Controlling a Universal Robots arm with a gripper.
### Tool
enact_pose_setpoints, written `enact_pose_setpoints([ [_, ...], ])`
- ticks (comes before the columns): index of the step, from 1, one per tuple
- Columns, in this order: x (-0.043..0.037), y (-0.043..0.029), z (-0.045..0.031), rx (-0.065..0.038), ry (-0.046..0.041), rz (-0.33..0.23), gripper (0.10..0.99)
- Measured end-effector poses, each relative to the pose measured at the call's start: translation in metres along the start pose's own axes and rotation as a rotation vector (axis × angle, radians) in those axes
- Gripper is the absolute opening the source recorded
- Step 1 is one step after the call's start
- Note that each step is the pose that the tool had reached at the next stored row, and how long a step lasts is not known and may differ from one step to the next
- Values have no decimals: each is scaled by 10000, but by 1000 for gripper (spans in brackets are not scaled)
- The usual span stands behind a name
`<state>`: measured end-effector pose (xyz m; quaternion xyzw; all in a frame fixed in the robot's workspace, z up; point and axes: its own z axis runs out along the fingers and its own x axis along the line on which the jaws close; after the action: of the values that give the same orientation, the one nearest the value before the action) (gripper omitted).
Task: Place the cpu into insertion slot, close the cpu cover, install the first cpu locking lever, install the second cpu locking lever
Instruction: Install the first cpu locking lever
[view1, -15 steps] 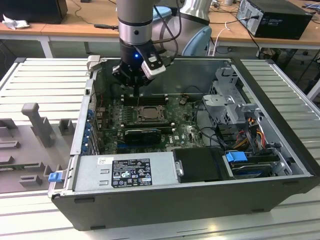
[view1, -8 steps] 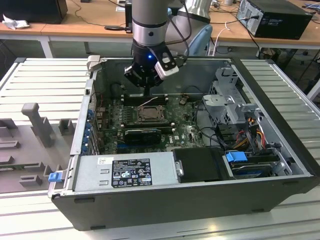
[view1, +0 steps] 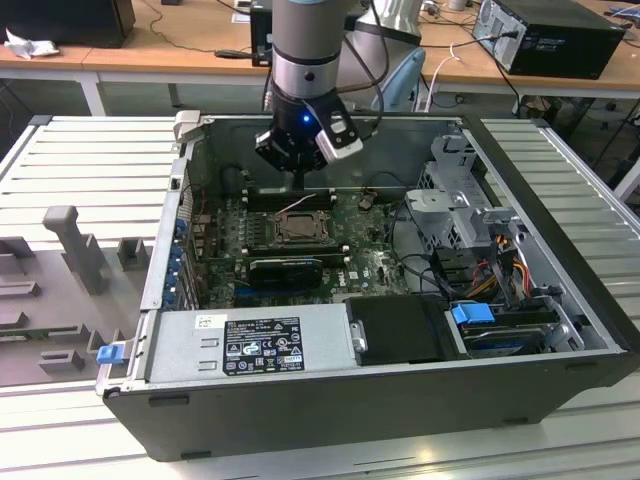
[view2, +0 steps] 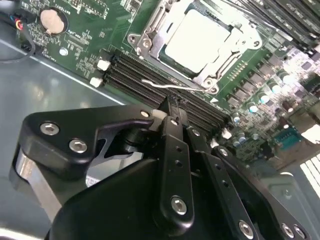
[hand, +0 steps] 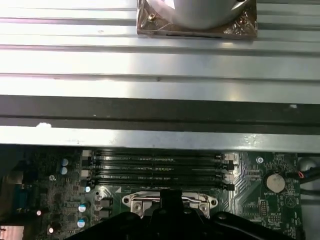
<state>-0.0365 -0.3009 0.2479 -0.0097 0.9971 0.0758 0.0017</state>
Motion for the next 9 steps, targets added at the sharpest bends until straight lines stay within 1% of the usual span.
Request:
enact_pose_setpoints([
  [4,-24,-15,101,1,4,-23,106],
  [6,-25,-20,136,-1,7,-46,106],
  [9,-29,-16,162,-13,28,-178,106],
])
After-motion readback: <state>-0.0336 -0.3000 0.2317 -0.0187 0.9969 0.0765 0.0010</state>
